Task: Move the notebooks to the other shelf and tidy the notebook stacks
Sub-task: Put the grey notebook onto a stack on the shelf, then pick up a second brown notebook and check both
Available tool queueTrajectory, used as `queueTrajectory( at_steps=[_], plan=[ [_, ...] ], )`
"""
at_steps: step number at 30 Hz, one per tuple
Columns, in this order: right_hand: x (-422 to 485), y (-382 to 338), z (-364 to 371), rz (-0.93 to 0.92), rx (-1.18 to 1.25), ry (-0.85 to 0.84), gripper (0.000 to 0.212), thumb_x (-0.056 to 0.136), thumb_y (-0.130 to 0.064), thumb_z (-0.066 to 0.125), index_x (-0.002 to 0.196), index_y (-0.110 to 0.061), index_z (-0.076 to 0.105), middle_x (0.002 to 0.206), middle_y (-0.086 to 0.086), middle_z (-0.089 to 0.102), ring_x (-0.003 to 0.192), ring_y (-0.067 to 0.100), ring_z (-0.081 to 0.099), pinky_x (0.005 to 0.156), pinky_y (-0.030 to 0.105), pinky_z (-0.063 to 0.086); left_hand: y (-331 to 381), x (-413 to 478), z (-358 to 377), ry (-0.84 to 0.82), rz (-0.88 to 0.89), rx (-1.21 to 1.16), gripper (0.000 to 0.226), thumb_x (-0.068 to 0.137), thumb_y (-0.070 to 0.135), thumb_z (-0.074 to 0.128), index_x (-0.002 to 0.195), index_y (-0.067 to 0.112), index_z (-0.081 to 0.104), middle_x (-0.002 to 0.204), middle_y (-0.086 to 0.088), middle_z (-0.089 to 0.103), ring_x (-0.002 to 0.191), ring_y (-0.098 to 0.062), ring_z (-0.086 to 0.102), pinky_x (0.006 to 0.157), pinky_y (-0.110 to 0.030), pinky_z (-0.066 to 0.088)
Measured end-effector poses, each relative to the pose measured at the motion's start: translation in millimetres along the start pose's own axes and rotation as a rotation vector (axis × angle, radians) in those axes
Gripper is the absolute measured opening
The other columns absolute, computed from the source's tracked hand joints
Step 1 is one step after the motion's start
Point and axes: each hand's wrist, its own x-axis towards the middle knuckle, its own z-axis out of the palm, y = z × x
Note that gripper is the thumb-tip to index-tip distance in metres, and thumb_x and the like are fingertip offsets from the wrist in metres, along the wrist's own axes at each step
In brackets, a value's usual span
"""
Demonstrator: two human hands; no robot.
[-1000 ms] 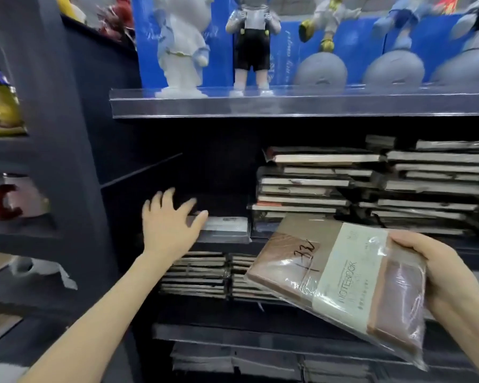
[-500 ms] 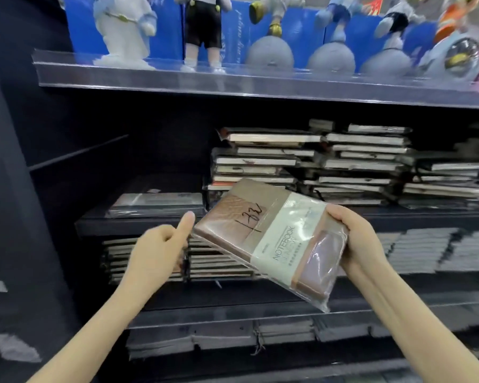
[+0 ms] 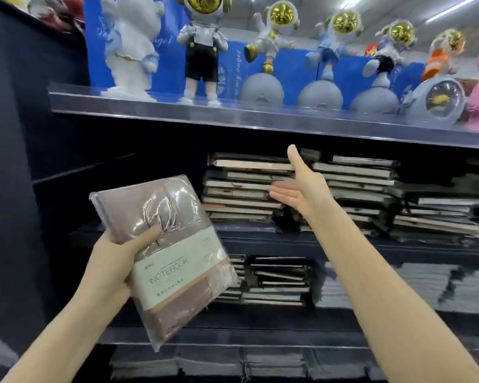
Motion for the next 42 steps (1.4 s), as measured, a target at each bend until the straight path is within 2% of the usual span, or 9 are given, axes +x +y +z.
queueTrajectory(
  at_steps=[6, 17, 22, 27, 31, 34, 36, 39, 42],
  plan=[
    [34.8, 11.6, 22.6, -0.012, 0.331, 0.173, 0.051, 0.086, 0.003, 0.063, 0.132, 0.002, 0.042, 0.117, 0.021, 0.055, 0.064, 0.032, 0.066, 0.045, 0.033, 0.057, 21.0, -3.3, -25.7, 0.087, 0.117, 0.037, 0.035, 0.072, 0.008, 0.075, 0.104, 0.018, 0.064, 0.1, -0.006, 0.072, 0.084, -0.023, 0.069, 0.068, -0.037, 0.053],
    [-73.6, 86.5, 24.8, -0.196, 0.176, -0.08, 0.025, 0.089, 0.001, 0.059, 0.111, -0.01, 0.06, 0.094, 0.011, 0.068, 0.068, 0.019, 0.067, 0.052, 0.024, 0.055, 51.8, -34.6, -71.0, 0.242, 0.465, 0.422, 0.038, 0.068, 0.01, 0.082, 0.09, 0.029, 0.058, 0.091, 0.004, 0.07, 0.083, -0.016, 0.068, 0.071, -0.038, 0.054],
    [-77.3, 111.8, 69.2, -0.046, 0.199, -0.169, 0.025, 0.089, 0.002, 0.059, 0.113, -0.004, 0.058, 0.102, 0.014, 0.069, 0.073, 0.021, 0.069, 0.054, 0.028, 0.058, 57.0, -42.9, -97.6, 0.321, 0.525, 0.603, 0.052, 0.064, 0.017, 0.086, 0.096, 0.032, 0.048, 0.092, 0.004, 0.067, 0.082, -0.015, 0.068, 0.077, -0.042, 0.055],
    [-67.4, 126.2, 117.1, 0.074, 0.214, -0.208, 0.021, 0.09, 0.002, 0.057, 0.109, -0.005, 0.057, 0.106, 0.015, 0.066, 0.073, 0.023, 0.067, 0.056, 0.028, 0.059, 67.9, -47.8, -108.7, 0.374, 0.593, 0.692, 0.06, 0.069, 0.019, 0.083, 0.11, 0.034, 0.042, 0.1, 0.013, 0.063, 0.081, 0.006, 0.061, 0.071, -0.017, 0.046],
    [-56.0, 145.4, 148.6, 0.397, 0.432, -0.105, 0.055, 0.088, 0.003, 0.062, 0.137, 0.003, 0.037, 0.128, 0.024, 0.053, 0.067, 0.031, 0.064, 0.076, 0.042, 0.057, 77.2, -40.0, -118.6, 0.375, 0.604, 0.691, 0.063, 0.068, 0.02, 0.083, 0.117, 0.026, 0.044, 0.107, 0.007, 0.064, 0.086, -0.005, 0.065, 0.082, -0.033, 0.053],
    [-59.8, 141.3, 142.4, 0.455, 0.342, -0.166, 0.043, 0.087, -0.01, 0.068, 0.122, 0.007, 0.05, 0.105, 0.026, 0.065, 0.07, 0.031, 0.069, 0.069, 0.034, 0.059, 80.6, -32.5, -120.3, 0.345, 0.585, 0.661, 0.064, 0.066, 0.018, 0.084, 0.116, 0.026, 0.046, 0.105, 0.006, 0.065, 0.087, -0.009, 0.066, 0.084, -0.043, 0.054],
    [-66.1, 134.4, 128.1, 0.28, -0.177, -0.261, 0.033, 0.087, -0.029, 0.068, 0.093, 0.004, 0.063, 0.072, 0.017, 0.07, 0.058, 0.022, 0.068, 0.051, 0.027, 0.055, 80.0, -23.6, -121.0, 0.311, 0.562, 0.653, 0.063, 0.066, 0.018, 0.084, 0.116, 0.027, 0.047, 0.104, 0.006, 0.065, 0.085, -0.009, 0.066, 0.078, -0.041, 0.055],
    [-54.4, 133.6, 109.0, -0.554, -1.026, 0.121, 0.045, 0.087, -0.047, 0.058, 0.058, -0.012, 0.059, 0.051, 0.001, 0.059, 0.051, 0.019, 0.057, 0.046, 0.025, 0.036, 74.8, -9.8, -119.7, 0.251, 0.537, 0.631, 0.061, 0.066, 0.017, 0.084, 0.113, 0.029, 0.047, 0.1, 0.008, 0.065, 0.084, -0.01, 0.066, 0.069, -0.034, 0.054],
    [-43.2, 133.3, 120.3, -1.032, -1.117, -0.071, 0.026, 0.088, -0.041, 0.059, 0.086, -0.02, 0.073, 0.082, -0.002, 0.07, 0.08, 0.017, 0.064, 0.064, 0.028, 0.044, 71.2, 9.0, -122.9, 0.18, 0.523, 0.595, 0.062, 0.063, 0.017, 0.085, 0.109, 0.034, 0.047, 0.098, 0.009, 0.065, 0.084, -0.011, 0.066, 0.072, -0.039, 0.056]
  ],
)
